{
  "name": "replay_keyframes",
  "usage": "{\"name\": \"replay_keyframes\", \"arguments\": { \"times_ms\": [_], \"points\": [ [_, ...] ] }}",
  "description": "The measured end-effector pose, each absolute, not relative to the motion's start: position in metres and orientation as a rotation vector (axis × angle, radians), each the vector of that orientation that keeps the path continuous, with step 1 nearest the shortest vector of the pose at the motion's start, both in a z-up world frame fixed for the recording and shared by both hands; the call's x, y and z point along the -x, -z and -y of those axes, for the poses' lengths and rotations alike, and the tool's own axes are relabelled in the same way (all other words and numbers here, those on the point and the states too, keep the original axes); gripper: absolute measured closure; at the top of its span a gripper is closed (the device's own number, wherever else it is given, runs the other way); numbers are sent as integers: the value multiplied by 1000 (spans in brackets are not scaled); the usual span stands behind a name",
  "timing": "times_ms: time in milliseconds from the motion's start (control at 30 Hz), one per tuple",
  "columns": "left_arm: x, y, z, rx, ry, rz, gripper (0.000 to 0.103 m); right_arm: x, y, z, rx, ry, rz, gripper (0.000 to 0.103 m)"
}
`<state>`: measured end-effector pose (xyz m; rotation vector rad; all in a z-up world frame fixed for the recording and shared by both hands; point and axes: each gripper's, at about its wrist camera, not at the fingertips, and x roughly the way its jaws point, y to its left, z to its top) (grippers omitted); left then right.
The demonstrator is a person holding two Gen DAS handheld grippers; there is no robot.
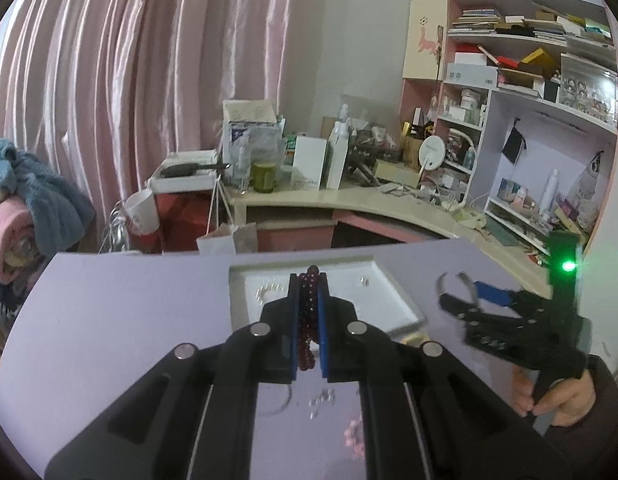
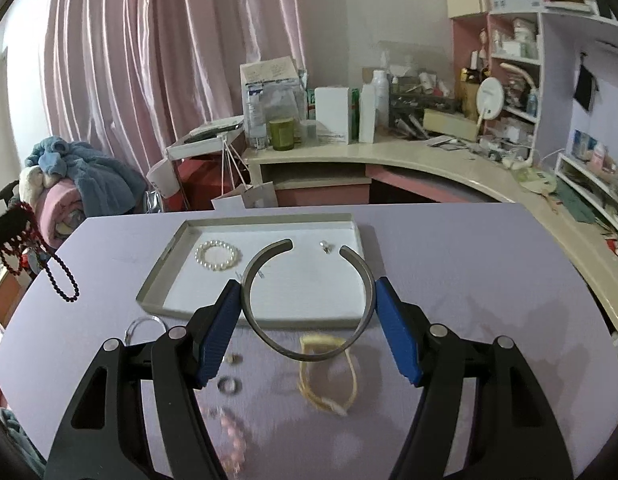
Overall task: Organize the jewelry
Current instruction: 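Carry the grey cuff to the tray while the left tool carries the dark red bracelet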
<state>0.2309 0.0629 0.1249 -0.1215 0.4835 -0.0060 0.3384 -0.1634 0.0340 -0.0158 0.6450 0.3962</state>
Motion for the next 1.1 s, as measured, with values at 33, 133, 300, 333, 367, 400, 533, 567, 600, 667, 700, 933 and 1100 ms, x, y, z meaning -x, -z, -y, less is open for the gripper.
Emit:
{"name": "replay_keyframes", "arguments": {
  "times_ms": [33, 133, 300, 333, 367, 400, 533, 567, 600, 667, 700, 933, 1100],
  "points": [
    [-237, -126, -62, 123, 9, -483, 95, -351, -32, 158, 14, -406, -665, 34],
    [-259, -128, -63, 126, 21, -484, 95, -381, -19, 147, 14, -426, -722, 34],
    [-292, -119, -66, 130, 32, -505, 95, -421, 18, 135, 13, -420, -856, 34],
    [-299, -116, -66, 129, 31, -513, 95, -429, 26, 133, 17, -414, -880, 34],
    [-305, -112, -66, 128, 29, -521, 95, -432, 31, 131, 22, -410, -893, 34],
    [-308, -110, -67, 129, 29, -527, 95, -437, 36, 130, 28, -405, -905, 34],
    [-325, -96, -73, 136, 22, -556, 95, -451, 46, 129, 39, -384, -930, 34],
    [-329, -94, -74, 138, 21, -561, 95, -454, 48, 129, 43, -376, -934, 34],
    [-333, -90, -76, 140, 19, -568, 95, -458, 49, 129, 47, -375, -938, 34],
    [-339, -85, -78, 144, 16, -579, 95, -462, 51, 127, 71, -371, -944, 33],
    [-341, -83, -79, 146, 12, -585, 95, -463, 51, 126, 81, -373, -946, 33],
    [-358, -66, -83, 162, 7, -626, 95, -455, 35, 146, 39, -418, -894, 16],
    [-376, -50, -82, 171, -2, -661, 95, -453, 33, 164, 4, -421, -891, 16]
  ]
}}
